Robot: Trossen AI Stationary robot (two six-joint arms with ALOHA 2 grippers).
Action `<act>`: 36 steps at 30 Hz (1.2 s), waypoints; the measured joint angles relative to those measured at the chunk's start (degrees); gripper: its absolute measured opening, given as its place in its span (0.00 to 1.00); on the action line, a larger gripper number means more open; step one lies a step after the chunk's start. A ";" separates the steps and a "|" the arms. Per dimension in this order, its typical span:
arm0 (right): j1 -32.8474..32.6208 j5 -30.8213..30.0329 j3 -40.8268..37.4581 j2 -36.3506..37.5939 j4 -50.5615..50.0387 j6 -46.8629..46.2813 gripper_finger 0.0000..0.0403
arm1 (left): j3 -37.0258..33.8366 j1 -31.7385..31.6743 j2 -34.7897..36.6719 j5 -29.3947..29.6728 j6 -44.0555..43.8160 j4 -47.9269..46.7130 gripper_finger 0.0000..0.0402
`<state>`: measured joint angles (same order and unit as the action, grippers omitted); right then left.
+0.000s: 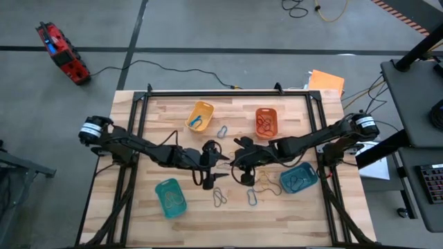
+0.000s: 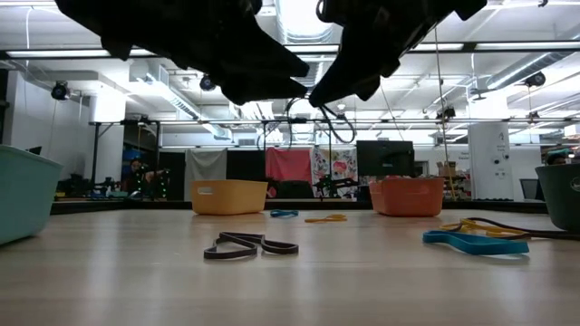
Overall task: Sort rubber bands into baskets
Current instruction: Put the blue rubber band into the yellow bin
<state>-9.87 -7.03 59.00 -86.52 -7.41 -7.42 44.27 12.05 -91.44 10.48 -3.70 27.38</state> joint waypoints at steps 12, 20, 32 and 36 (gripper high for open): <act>0.00 0.00 0.04 0.00 0.49 1.14 0.02 | 0.07 -0.29 -2.71 0.28 -0.02 1.15 0.66; 0.00 -0.02 0.09 0.02 0.91 1.53 0.02 | 0.07 -0.87 -2.71 1.05 -0.07 0.78 0.45; 0.02 -1.11 1.55 0.14 0.92 0.55 0.03 | 0.07 -1.20 -2.71 1.14 -1.36 -0.18 0.01; 0.02 -2.14 1.64 0.28 0.88 0.53 0.09 | 0.07 -1.18 -2.35 1.14 -1.36 -1.46 0.00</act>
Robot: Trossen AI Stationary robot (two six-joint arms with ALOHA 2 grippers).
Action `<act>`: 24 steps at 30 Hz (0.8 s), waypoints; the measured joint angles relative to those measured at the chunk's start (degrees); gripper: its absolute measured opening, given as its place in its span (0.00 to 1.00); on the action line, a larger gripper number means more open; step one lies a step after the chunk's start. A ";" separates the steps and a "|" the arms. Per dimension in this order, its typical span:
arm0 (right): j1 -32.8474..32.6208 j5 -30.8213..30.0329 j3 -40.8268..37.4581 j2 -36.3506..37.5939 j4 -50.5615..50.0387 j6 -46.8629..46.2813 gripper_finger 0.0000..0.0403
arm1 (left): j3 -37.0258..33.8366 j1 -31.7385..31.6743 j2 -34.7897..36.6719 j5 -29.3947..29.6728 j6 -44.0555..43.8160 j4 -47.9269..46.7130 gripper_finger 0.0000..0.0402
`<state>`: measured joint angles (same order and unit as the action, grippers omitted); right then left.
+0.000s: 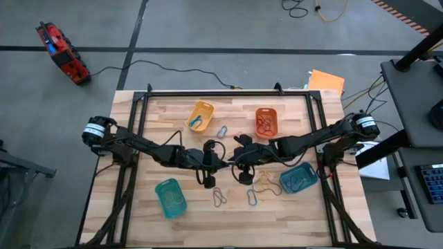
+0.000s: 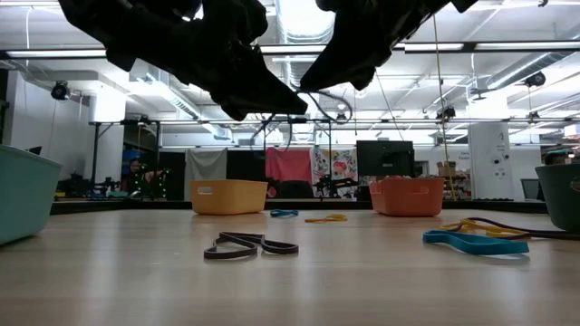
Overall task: Sort rubber bands into baskets
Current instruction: Put the blue rubber band into the yellow bin
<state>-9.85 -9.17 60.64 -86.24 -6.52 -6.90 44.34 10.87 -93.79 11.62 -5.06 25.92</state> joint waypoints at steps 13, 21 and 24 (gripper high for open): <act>0.12 -2.88 0.02 3.70 -1.91 0.08 0.42 | 0.00 -1.96 6.61 1.44 0.23 -10.38 0.00; 2.96 -5.89 -0.29 7.64 -7.02 2.13 0.51 | 0.00 -11.40 13.47 1.51 0.06 -22.46 0.00; 5.26 -5.88 -1.02 8.57 -7.11 3.35 0.52 | 0.00 -16.96 15.76 1.49 0.31 -26.08 0.00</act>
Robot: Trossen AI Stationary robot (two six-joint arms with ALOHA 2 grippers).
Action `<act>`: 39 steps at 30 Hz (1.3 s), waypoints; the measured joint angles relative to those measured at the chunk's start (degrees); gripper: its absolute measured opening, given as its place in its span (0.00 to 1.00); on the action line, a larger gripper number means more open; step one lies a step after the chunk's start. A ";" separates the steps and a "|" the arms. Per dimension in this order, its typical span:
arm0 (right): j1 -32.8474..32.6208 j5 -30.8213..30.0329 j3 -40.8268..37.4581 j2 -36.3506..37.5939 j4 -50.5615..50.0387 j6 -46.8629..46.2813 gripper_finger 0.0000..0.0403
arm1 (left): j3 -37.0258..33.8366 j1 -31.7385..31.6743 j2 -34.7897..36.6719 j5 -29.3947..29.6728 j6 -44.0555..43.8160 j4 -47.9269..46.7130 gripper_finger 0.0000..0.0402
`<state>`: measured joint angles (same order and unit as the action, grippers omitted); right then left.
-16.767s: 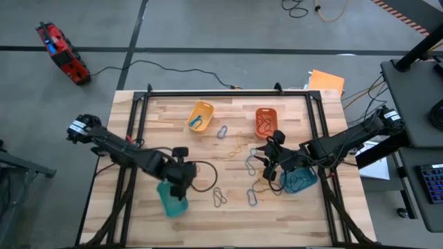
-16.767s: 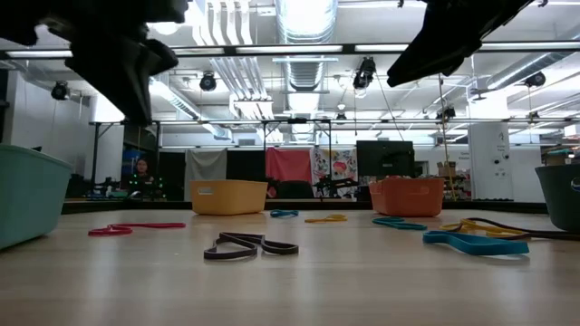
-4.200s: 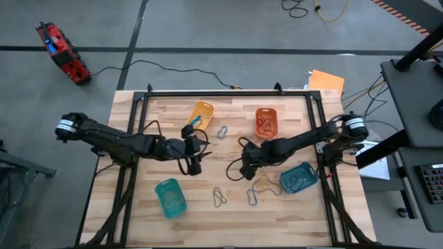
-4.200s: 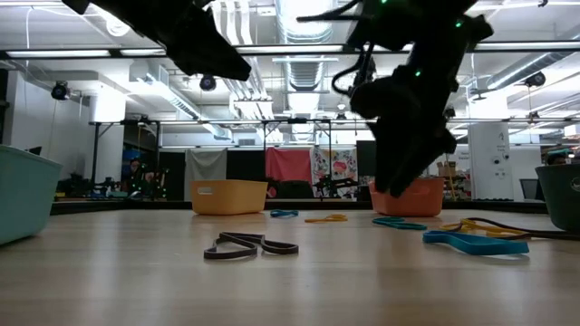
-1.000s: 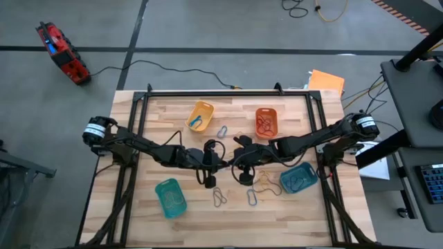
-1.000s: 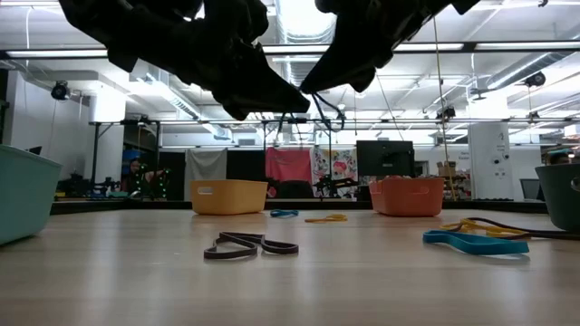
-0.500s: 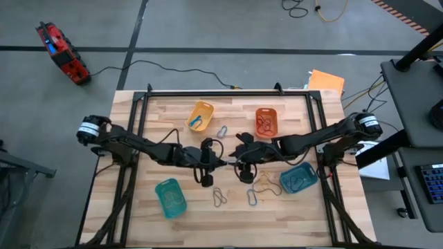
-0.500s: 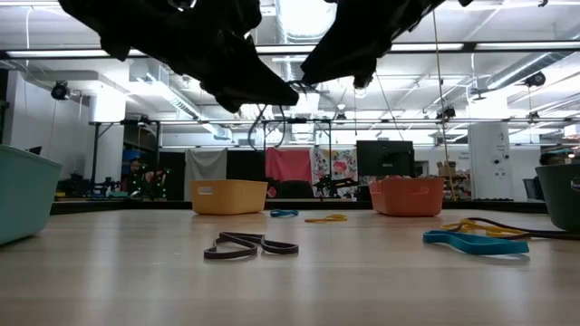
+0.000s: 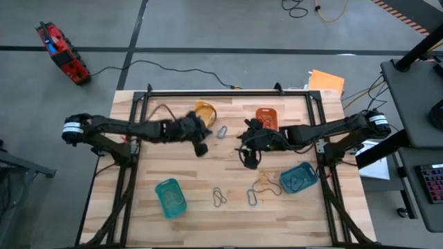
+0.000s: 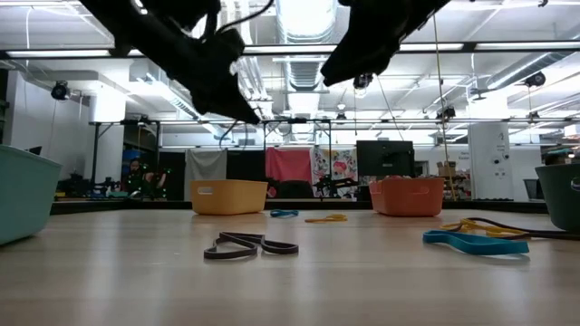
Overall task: Sort rubber bands into baskets
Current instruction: Put the blue rubber band into the yellow bin
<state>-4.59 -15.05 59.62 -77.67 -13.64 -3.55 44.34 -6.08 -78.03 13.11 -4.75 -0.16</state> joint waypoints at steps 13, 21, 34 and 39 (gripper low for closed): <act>8.93 0.02 -3.52 0.94 -1.37 0.57 0.54 | 0.00 -23.28 -0.33 -7.80 -1.11 -4.33 0.00; 9.67 0.08 -5.71 2.16 -1.95 -1.60 0.54 | 0.00 -25.10 -2.42 -13.69 -3.21 -7.02 0.00; 9.62 0.19 -5.92 2.30 -1.52 -6.14 0.54 | 0.00 -25.07 -5.08 -14.19 -3.32 -7.60 0.00; 9.51 0.22 -5.93 2.23 -1.50 -7.10 0.54 | 0.00 -25.07 -6.18 -14.21 -3.30 -7.52 0.00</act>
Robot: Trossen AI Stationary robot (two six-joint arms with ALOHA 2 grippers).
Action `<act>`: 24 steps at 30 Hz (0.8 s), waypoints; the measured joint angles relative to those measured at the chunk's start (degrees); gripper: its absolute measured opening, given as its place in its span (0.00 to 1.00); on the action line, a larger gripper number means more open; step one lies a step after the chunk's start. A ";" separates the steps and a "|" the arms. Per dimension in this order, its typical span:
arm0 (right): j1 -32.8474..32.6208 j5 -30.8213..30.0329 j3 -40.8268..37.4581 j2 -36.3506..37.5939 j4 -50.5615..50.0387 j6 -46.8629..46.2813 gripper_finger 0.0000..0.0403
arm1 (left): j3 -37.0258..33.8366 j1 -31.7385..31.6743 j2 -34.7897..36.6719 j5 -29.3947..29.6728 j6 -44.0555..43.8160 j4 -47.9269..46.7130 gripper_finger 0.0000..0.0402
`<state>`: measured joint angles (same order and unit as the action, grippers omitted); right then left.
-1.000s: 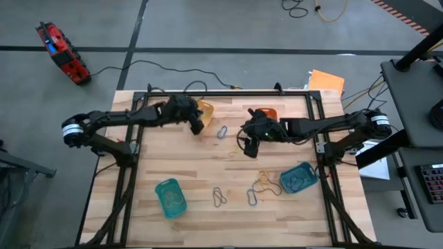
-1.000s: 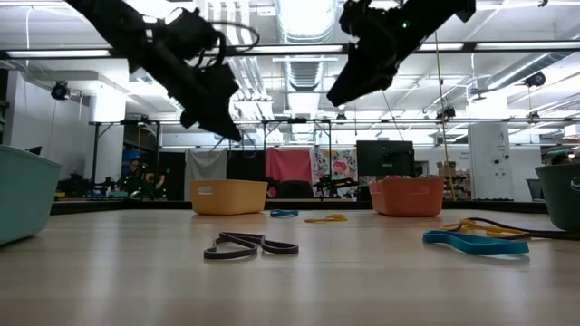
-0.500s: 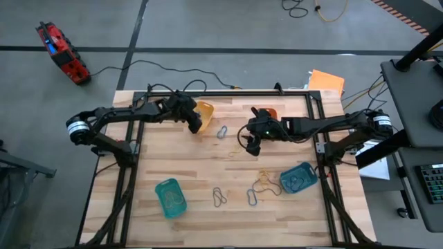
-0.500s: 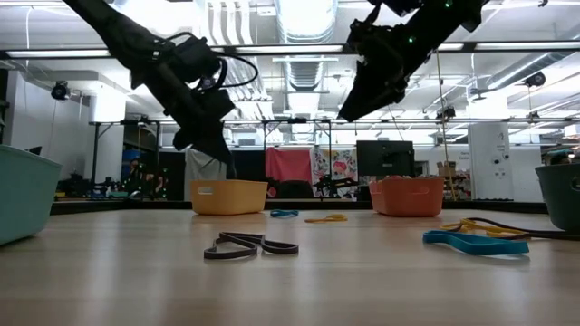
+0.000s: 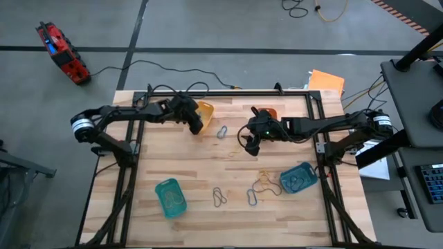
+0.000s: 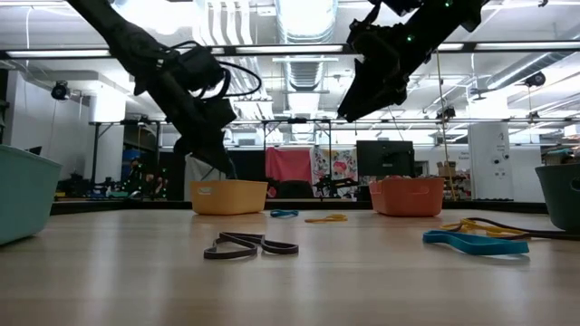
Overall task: Sort rubber bands into baskets
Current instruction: Put the blue rubber band into the yellow bin, then put the violet rubber band into the blue bin
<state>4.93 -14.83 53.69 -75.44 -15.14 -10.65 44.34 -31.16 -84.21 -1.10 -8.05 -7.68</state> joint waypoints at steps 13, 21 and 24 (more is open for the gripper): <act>-0.02 0.09 -0.22 -0.04 -0.03 -0.94 0.54 | 0.00 0.02 -1.98 0.09 -0.04 4.85 0.01; -0.02 0.23 -0.22 -0.04 -0.08 -0.86 0.54 | 0.00 0.00 -1.98 0.17 -0.17 4.88 0.21; -0.02 0.22 -0.22 -0.04 -0.08 -0.79 0.54 | 0.00 0.00 -1.98 0.57 -0.19 4.90 0.29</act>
<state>4.91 -14.61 53.47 -75.48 -15.22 -11.44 44.34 -31.16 -86.19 -0.54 -8.25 -2.79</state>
